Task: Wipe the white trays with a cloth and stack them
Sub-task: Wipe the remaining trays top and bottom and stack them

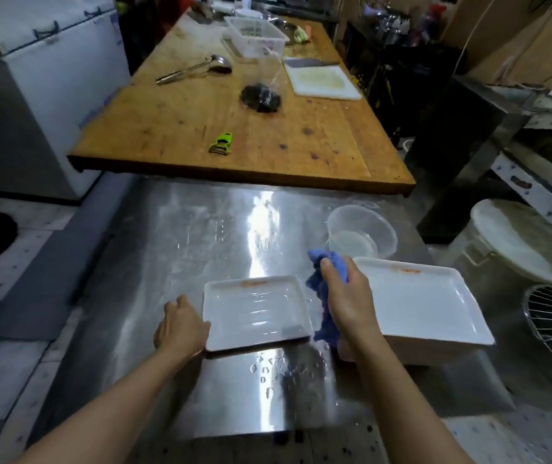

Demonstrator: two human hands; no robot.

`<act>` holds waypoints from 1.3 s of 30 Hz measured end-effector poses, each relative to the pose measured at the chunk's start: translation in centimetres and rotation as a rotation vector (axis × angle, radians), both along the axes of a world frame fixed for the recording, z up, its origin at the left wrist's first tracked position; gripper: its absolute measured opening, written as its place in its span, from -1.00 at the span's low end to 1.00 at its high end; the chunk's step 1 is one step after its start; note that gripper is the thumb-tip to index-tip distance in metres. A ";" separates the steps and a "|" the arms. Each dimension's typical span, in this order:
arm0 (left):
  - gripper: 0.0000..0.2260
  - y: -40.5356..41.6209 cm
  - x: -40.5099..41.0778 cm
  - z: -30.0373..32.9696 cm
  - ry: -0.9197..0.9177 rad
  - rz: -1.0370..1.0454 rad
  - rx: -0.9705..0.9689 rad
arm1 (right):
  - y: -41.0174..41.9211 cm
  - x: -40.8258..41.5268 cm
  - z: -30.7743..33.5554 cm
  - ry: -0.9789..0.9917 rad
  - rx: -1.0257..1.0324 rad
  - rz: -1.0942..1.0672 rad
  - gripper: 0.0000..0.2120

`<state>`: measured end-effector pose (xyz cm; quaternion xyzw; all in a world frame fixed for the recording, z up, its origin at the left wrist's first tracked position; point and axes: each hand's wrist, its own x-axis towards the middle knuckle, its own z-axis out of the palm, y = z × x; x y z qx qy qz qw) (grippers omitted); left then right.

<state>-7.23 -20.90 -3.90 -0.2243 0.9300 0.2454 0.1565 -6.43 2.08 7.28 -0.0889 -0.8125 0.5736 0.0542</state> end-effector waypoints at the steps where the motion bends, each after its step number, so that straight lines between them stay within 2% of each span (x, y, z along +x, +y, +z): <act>1: -0.53 -0.2 0.0 -0.5 -0.017 0.003 0.023 | -0.8 -0.4 -0.9 -0.009 0.072 0.033 -0.79; 6: -0.79 -0.2 0.1 -2.2 -0.008 0.007 0.129 | -3.1 -2.6 -5.5 -0.048 0.340 0.084 -0.77; 11: -0.84 -0.1 -0.2 -2.6 0.048 -0.002 0.155 | -3.3 -3.7 -9.0 -0.145 0.451 0.124 -0.77; 14: -0.83 0.1 -0.7 -2.6 0.047 0.021 0.170 | -3.1 -3.9 -9.3 -0.144 0.401 0.078 -0.84; 22: -0.84 0.0 -2.1 -2.5 0.051 0.195 0.436 | -2.6 -5.2 -5.0 -0.026 0.295 -0.080 -0.80; 27: -0.74 0.1 -3.2 -0.3 0.106 0.177 0.460 | -0.5 -7.3 -1.6 0.039 0.226 -0.198 -0.79; 34: -0.73 1.9 -6.8 4.2 0.250 0.198 0.569 | 3.9 -9.0 1.6 0.062 0.170 -0.343 -0.78; 39: -0.79 5.1 -10.1 7.6 0.384 0.175 0.493 | 7.2 -9.1 2.8 0.043 0.109 -0.422 -0.78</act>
